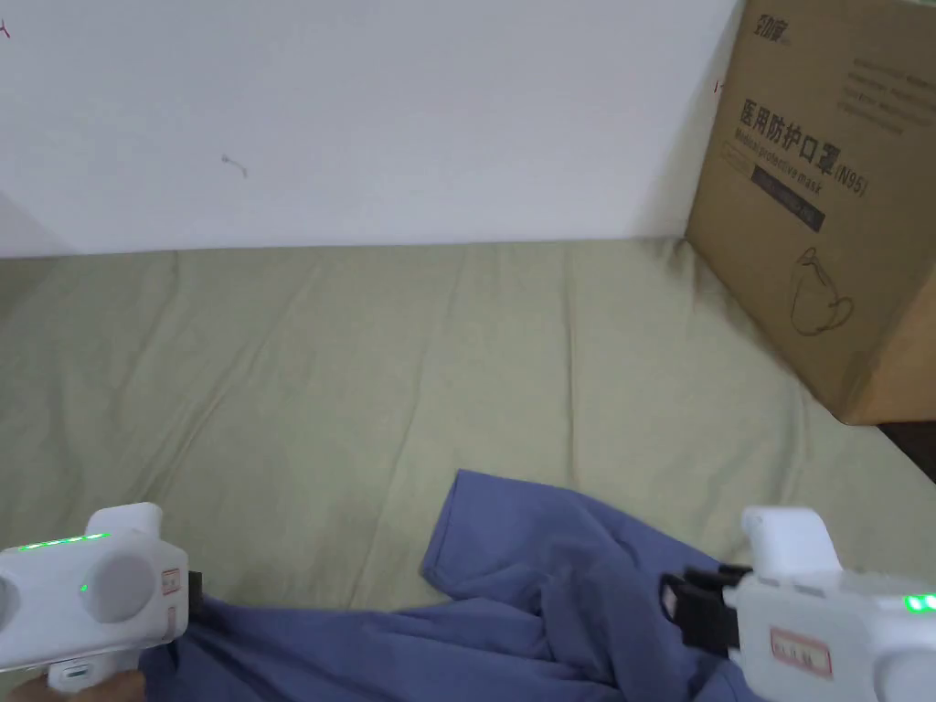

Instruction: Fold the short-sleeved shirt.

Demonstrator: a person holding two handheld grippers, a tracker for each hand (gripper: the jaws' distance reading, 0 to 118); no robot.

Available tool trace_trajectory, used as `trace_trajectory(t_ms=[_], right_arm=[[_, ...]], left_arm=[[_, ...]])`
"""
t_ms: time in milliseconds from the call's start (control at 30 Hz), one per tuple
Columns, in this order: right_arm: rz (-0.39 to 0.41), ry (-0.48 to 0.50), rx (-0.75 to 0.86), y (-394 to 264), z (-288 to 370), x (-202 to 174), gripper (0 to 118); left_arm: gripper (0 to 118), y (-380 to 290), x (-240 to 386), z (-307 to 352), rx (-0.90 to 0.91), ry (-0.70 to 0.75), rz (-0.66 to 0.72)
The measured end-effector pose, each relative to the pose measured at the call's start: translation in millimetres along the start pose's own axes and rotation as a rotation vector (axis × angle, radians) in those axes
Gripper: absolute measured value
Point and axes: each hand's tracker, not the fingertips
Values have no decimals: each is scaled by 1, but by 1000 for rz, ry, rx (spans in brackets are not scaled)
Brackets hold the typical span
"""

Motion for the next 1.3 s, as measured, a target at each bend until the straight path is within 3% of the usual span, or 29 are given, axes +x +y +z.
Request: trace_trajectory(t_ms=[33, 67, 100, 133, 200, 300, 367, 467, 500, 533, 567, 600, 633, 700, 767, 867, 1033, 1167, 1300], right_arm=[[16, 25, -44, 21, -21, 10, 51], [26, 38, -74, 38, -43, 18, 75], [20, 29, -72, 51, -63, 26, 83], [50, 16, -116, 66, -89, 35, 84], [105, -104, -223, 88, -142, 53, 84], [78, -156, -305, 94, -191, 69, 84], [46, -107, -379, 85, -212, 74, 83], [167, -158, -333, 78, -209, 62, 76], [151, -153, -344, 81, -207, 61, 67], [165, -148, -348, 84, -204, 60, 45], [191, -147, -347, 84, -199, 53, 16], [231, -177, -345, 84, -197, 48, 3], [257, -208, -353, 83, -196, 44, 2], [236, -178, -370, 82, -194, 42, 2], [142, -171, -355, 87, -184, 46, 2], [64, -138, -296, 105, -151, 53, 2], [15, -182, -178, 152, -72, 64, 2], [-98, -163, -26, 198, 10, 78, 2], [-97, -188, 52, 237, 92, 66, 2]], left_arm=[[2, 0, -1, 7, 18, -1, -7], [2, 0, -1, 13, 29, -2, -16], [2, -1, -1, 17, 35, -1, -24], [2, -1, 0, 20, 45, 1, -36], [2, -3, 2, 23, 50, 12, -39], [2, -4, 6, 21, 54, 11, -40], [2, -5, 7, 16, 51, 22, -53], [2, -6, 4, 12, 37, 28, -44], [2, -6, 2, 13, 35, 26, -41], [2, -6, 2, 14, 38, 20, -38], [2, -5, 0, 15, 39, 18, -38], [2, -5, -1, 17, 40, 19, -34], [2, -5, -3, 19, 43, 15, -29], [2, -3, -6, 27, 43, 12, -15], [2, 1, -9, 35, 48, 10, -15], [2, 12, -13, 53, 75, 19, -29], [2, 46, -22, 104, 200, 3, -26], [2, 79, -23, 152, 296, 69, -49], [2, 110, -23, 202, 390, 25, -35]])
